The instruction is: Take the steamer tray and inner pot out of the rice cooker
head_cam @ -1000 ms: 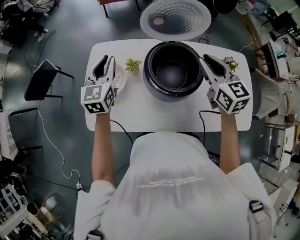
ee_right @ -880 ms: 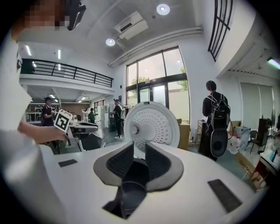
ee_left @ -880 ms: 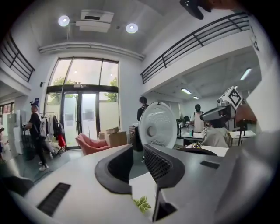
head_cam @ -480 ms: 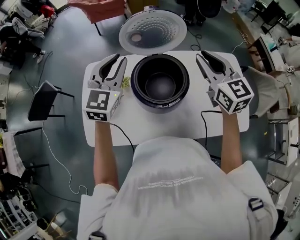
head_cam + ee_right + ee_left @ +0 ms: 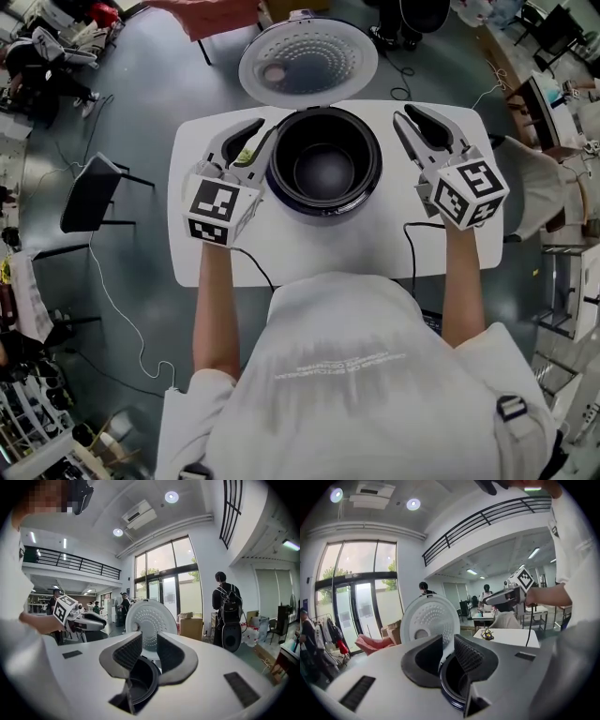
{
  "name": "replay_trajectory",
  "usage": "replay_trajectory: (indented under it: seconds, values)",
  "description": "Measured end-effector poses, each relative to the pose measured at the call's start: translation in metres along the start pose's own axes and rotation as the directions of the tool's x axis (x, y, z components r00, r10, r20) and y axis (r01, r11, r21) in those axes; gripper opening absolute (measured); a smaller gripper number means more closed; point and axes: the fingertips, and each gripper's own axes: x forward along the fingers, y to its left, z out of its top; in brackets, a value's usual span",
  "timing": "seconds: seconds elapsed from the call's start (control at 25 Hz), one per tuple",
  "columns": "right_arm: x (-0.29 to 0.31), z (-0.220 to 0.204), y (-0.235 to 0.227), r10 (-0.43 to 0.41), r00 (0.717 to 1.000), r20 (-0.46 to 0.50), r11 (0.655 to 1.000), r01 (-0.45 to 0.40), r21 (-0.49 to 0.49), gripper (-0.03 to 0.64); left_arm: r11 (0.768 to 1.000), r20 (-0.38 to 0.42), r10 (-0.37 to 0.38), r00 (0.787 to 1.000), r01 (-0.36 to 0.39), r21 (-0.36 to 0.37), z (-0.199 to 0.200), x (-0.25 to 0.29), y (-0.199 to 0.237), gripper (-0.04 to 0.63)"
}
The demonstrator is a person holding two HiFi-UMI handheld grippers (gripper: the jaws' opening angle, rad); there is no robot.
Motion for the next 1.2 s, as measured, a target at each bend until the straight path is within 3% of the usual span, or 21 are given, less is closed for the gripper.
replay_trajectory:
  seconds: [0.24, 0.56, 0.84, 1.2]
  values:
    - [0.012, -0.039, 0.0, 0.02, 0.996, -0.086, 0.998, -0.015, 0.064, 0.121, 0.995, -0.171, -0.062, 0.983, 0.046, -0.094, -0.058, 0.016, -0.013, 0.103]
    - [0.032, -0.102, -0.001, 0.074, 0.969, -0.237, 0.987, -0.037, 0.153, 0.128, 0.974, -0.318, -0.088, 0.944, 0.015, -0.225, -0.123, 0.031, -0.018, 0.158]
    - [0.043, -0.143, -0.004, 0.098, 0.944, -0.314, 0.97, -0.021, 0.241, 0.133, 0.961, -0.389, -0.096, 0.916, -0.016, -0.276, -0.157, 0.037, -0.017, 0.158]
    - [0.051, -0.17, 0.003, 0.135, 0.92, -0.367, 0.961, -0.033, 0.273, 0.133, 0.941, -0.383, -0.059, 0.922, -0.077, -0.33, -0.168, 0.04, -0.012, 0.143]
